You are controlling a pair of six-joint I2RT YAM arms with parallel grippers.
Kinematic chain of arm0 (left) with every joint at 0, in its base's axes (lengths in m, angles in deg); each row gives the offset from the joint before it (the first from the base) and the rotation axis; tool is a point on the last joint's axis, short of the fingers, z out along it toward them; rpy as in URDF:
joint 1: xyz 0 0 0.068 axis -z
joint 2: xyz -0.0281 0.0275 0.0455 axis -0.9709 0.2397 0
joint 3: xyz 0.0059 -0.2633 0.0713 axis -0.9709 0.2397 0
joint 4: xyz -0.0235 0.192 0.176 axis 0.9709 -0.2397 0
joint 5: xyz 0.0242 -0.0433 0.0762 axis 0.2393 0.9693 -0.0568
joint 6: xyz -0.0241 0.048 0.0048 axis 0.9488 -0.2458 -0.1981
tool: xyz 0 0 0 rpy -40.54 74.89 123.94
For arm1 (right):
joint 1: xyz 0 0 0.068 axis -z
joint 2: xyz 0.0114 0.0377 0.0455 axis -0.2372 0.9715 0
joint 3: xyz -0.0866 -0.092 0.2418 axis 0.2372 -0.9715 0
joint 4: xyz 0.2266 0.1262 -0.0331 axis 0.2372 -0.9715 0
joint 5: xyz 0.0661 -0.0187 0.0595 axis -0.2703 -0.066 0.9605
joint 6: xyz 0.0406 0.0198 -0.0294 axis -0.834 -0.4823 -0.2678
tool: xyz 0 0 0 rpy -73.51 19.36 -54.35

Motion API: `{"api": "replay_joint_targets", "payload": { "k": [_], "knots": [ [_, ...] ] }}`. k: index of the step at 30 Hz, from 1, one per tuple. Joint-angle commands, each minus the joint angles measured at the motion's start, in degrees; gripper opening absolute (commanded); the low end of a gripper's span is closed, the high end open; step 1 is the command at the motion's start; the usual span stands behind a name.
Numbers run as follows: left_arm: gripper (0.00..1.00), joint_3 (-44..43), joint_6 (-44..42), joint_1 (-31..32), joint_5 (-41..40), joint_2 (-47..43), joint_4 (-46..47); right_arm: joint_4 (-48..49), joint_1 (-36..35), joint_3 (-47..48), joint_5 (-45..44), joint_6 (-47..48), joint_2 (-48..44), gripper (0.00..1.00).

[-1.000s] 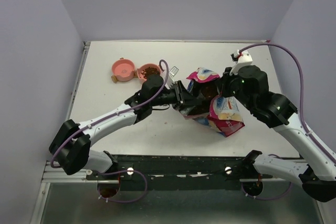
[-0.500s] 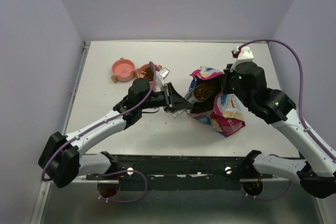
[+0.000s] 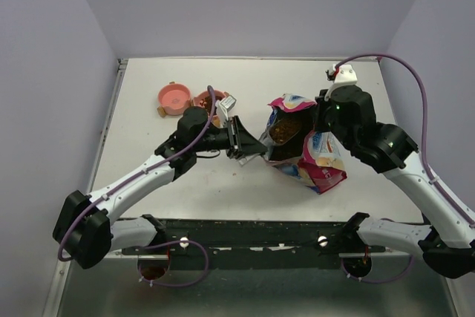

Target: Serve the pet food

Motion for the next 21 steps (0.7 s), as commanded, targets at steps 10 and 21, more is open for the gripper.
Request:
{"api": "replay_joint_targets", "payload": {
  "k": [10, 21],
  "knots": [
    [0.0, -12.45, -2.01, 1.88, -0.53, -1.24, -26.08, 5.5, -0.34, 3.49, -0.92, 0.1, -1.97, 0.0],
    [0.0, -9.81, 1.06, 1.88, -3.62, -3.19, -23.74, 6.11, -0.43, 2.8, -0.22, 0.28, -3.2, 0.0]
  ]
}}
